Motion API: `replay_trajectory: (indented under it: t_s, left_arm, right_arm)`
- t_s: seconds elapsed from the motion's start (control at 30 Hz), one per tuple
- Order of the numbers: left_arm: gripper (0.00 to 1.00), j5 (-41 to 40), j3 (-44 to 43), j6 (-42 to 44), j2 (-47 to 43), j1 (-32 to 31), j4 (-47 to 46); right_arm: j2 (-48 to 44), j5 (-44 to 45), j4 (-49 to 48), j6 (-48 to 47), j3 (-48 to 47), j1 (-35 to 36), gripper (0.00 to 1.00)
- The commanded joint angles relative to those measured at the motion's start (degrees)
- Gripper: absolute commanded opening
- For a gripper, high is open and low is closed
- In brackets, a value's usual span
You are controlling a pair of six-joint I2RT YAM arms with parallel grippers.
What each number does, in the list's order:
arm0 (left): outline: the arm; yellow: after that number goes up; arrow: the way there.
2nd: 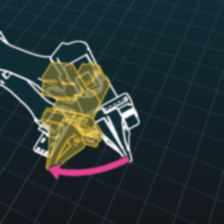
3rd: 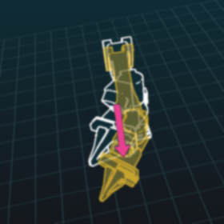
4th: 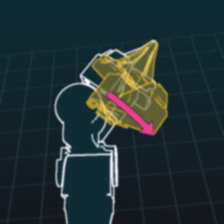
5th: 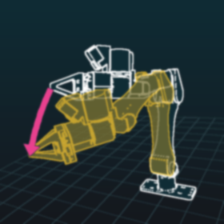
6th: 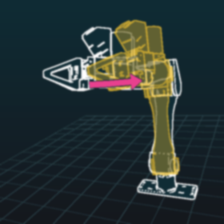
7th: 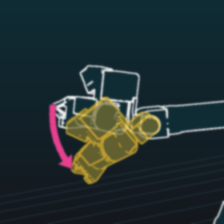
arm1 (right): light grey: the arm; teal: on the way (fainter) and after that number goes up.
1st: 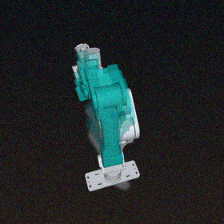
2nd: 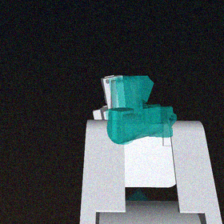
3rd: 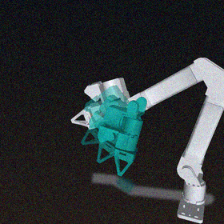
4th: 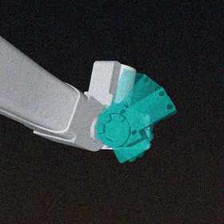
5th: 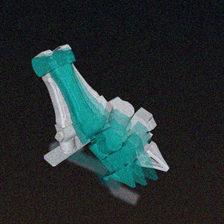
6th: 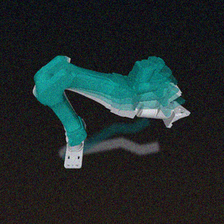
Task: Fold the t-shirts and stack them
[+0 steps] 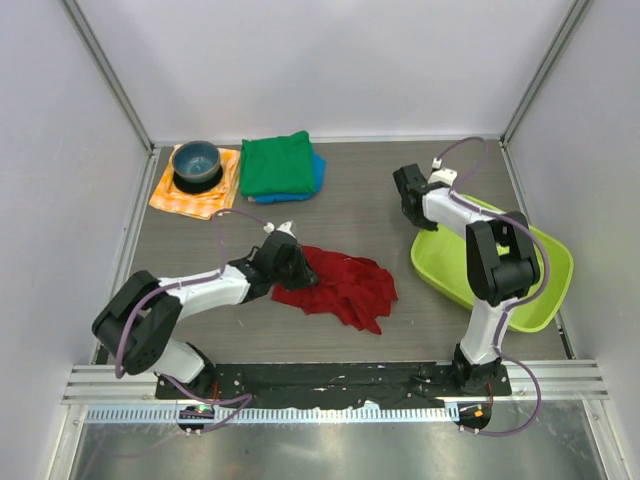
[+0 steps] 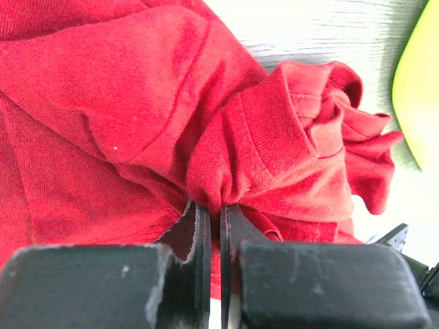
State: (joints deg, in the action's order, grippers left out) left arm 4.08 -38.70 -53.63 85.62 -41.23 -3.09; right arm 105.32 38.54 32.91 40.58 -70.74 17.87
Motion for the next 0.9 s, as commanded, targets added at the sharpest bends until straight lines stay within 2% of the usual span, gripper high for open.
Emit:
replay_trajectory:
  t_s: [0.0, 0.17, 0.33, 0.47, 0.53, 0.67, 0.77, 0.87]
  left_arm:
    - [0.00, -1.6, 0.5, 1.2, -6.5, -0.3, 5.5]
    - [0.00, -5.2, 0.1, 2.8, -10.4, -0.3, 9.5]
    - [0.00, -4.9, -0.1, 3.4, -11.2, -0.3, 10.5]
    - [0.00, -1.7, 0.8, 3.0, -12.1, -0.3, 9.5]
    - [0.00, -2.1, 1.5, 3.4, -12.7, -0.3, 9.5]
    - [0.00, -3.6, 1.4, 4.8, -13.9, -0.4, 10.5]
    - [0.00, -5.2, 1.3, 5.7, -14.9, -0.3, 10.0]
    - [0.00, -5.5, 1.3, 6.3, -14.3, -0.3, 8.9]
  right_arm:
    - [4.8, 8.0, -0.3, -5.5, -10.8, -4.0, 0.01]
    - [10.9, 5.3, -6.3, -9.7, -18.3, -9.4, 0.01]
    - [17.5, 3.5, -6.4, -9.6, -29.1, -12.3, 0.01]
    - [23.0, 0.2, -5.4, -5.5, -40.3, -16.9, 0.01]
    - [26.9, -1.1, -4.2, -3.0, -45.1, -18.7, 0.01]
    - [34.9, -4.8, -0.9, -0.6, -60.5, -21.6, 0.01]
    - [39.3, -6.1, -1.7, 2.3, -67.4, -23.8, 0.01]
    - [42.2, -10.8, -4.9, 6.6, -70.4, -26.2, 0.01]
